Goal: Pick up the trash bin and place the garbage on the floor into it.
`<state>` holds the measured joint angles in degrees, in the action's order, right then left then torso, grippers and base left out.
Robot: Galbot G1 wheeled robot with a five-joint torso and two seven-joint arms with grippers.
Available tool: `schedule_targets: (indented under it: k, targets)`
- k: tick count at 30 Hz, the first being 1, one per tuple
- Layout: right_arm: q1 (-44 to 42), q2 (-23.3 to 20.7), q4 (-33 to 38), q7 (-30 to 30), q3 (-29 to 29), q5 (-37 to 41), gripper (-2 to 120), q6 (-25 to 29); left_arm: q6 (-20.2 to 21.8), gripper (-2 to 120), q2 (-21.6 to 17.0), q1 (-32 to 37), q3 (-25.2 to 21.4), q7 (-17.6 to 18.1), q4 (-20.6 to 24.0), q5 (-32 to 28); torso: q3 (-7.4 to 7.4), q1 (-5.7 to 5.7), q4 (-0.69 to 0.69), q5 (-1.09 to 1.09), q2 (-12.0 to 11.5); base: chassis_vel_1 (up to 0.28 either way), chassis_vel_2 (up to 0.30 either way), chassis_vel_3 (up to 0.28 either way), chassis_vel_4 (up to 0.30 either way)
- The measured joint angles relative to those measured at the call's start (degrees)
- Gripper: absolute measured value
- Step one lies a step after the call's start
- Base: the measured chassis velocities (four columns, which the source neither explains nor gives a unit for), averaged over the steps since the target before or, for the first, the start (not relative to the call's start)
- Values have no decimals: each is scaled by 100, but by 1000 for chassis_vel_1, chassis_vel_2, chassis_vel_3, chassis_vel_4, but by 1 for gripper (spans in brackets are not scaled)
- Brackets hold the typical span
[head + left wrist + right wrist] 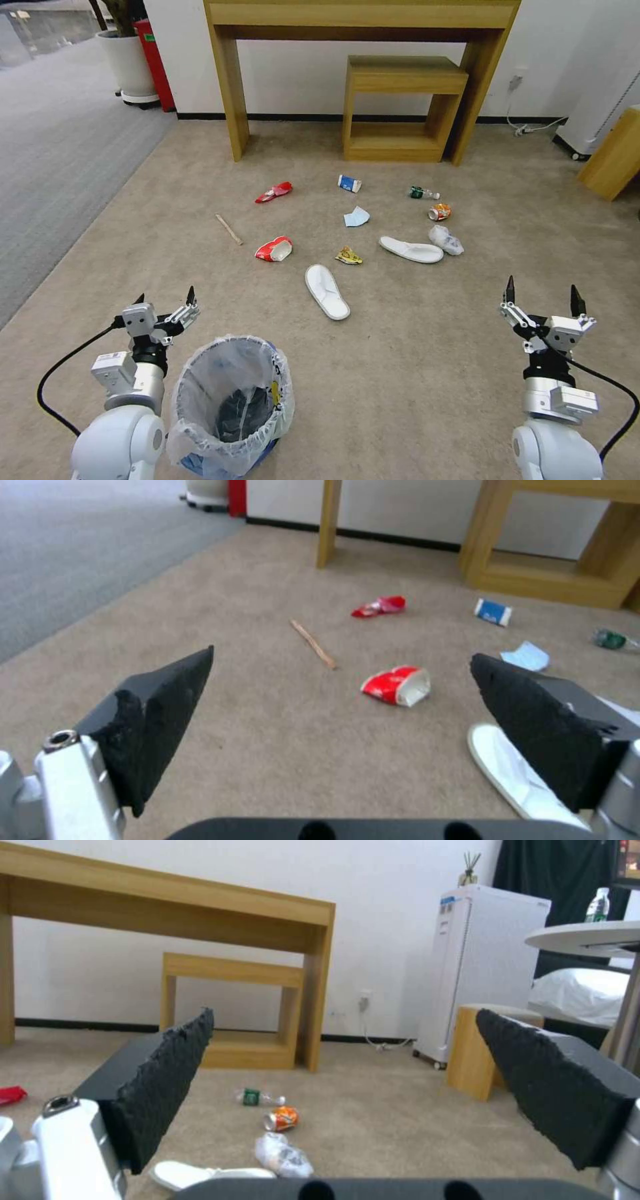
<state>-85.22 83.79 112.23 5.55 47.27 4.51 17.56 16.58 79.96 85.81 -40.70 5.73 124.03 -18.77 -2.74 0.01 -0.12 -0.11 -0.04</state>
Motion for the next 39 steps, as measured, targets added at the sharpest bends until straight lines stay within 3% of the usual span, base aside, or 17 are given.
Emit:
schedule_targets:
  k: [5, 8, 11, 12, 13, 18, 21, 22, 25, 32, 39]
  targets:
    - [0, -1, -5, -3, -2, -9, 100, -22, 213, 100, -284, 16, 184, 317, -6, -293, 0, 0, 0, -1, 0, 0, 0, 0, 0]
    - [-4, -14, -16, -3, 7, -10, 100, -31, 526, 100, -579, 16, 380, 794, 17, -679, 0, 0, 0, -2, 0, 0, 0, 0, 0]
    - [-7, -24, -18, -3, 13, -7, 100, -31, 668, 100, -741, 26, 456, 1025, 46, -825, 0, 0, 0, -1, 0, 0, 0, 0, 0]
    - [-25, -48, -22, -3, 24, 2, 100, -31, 1063, 100, -1164, 73, 700, 1639, 121, -1464, 0, 0, 0, -1, 0, 0, 0, 0, 0]
    - [-29, -52, -25, -3, 26, 3, 100, -31, 1166, 100, -1339, 90, 772, 1826, 133, -1703, 0, 0, 0, 0, 0, 0, 0, 0, 0]
    - [-30, -52, -29, -3, 25, 4, 100, -31, 1332, 100, -1698, 104, 859, 2206, 77, -2202, 0, 0, 0, 0, 0, 0, 0, 0, 0]
    - [-42, -49, -30, -3, 23, 3, 100, -34, 1631, 100, -1920, 134, 939, 2816, 161, -2970, 0, 0, 0, -1, 0, 0, 0, 0, 0]
    - [-42, -49, -30, -3, 23, 3, 100, -34, 1631, 100, -1920, 134, 939, 2816, 161, -2970, 0, 0, 0, -1, 0, 0, 0, 0, 0]
    - [-63, -63, -34, -1, 34, 3, 100, -36, 1805, 100, -2110, 214, 1008, 3246, 324, -3377, 0, 0, 0, -1, 0, 0, 0, 0, 0]
    - [-95, -47, -26, 2, 42, -2, 100, -36, 1971, 100, -2473, 459, 983, 3864, 674, -4229, 0, 0, 0, 0, 0, 0, 0, 0, 0]
    - [-113, -10, 26, 6, 34, -25, 100, -53, 2050, 100, -2826, 791, 878, 4141, 933, -4637, 0, 0, 0, 0, 0, 0, 0, 0, 0]
